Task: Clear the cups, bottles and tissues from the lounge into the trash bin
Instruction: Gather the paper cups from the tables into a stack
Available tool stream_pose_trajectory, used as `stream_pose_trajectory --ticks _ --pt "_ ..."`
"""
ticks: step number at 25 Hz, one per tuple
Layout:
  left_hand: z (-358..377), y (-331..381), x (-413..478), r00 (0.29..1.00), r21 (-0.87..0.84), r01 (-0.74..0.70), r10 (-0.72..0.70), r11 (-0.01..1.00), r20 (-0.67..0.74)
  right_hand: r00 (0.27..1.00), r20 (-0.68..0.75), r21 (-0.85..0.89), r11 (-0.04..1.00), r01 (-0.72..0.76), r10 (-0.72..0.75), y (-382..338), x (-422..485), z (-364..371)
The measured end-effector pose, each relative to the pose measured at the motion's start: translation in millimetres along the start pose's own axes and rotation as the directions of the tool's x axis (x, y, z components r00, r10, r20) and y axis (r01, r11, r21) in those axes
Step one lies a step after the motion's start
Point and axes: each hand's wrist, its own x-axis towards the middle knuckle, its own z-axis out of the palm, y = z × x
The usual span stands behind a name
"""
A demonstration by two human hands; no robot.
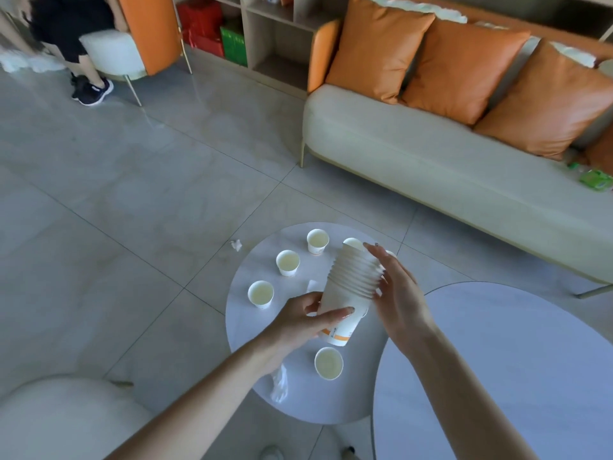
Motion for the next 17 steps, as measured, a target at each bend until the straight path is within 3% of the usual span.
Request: stream_pose_trajectory --ticks 7,12,17 --pt "-11.9 -36.6 3.4 0.998 0.026 0.067 -0.066 0.997 -0.023 1.000 -0.014 -0.109 0.994 -0.005 0.003 47.3 -3.1 10.3" --pt "-18.8 -72.2 12.7 0.992 0.031 0.122 -0.121 0.992 -0.039 0.998 -0.049 -0.090 0.995 -0.047 0.042 93.1 12.9 -7.2" --pt "-26.5 -122.7 32.8 0.981 -0.016 0.147 -0.148 0.989 -0.124 0.976 -0.218 -0.384 0.917 -0.109 0.025 175.1 47.6 -60.5"
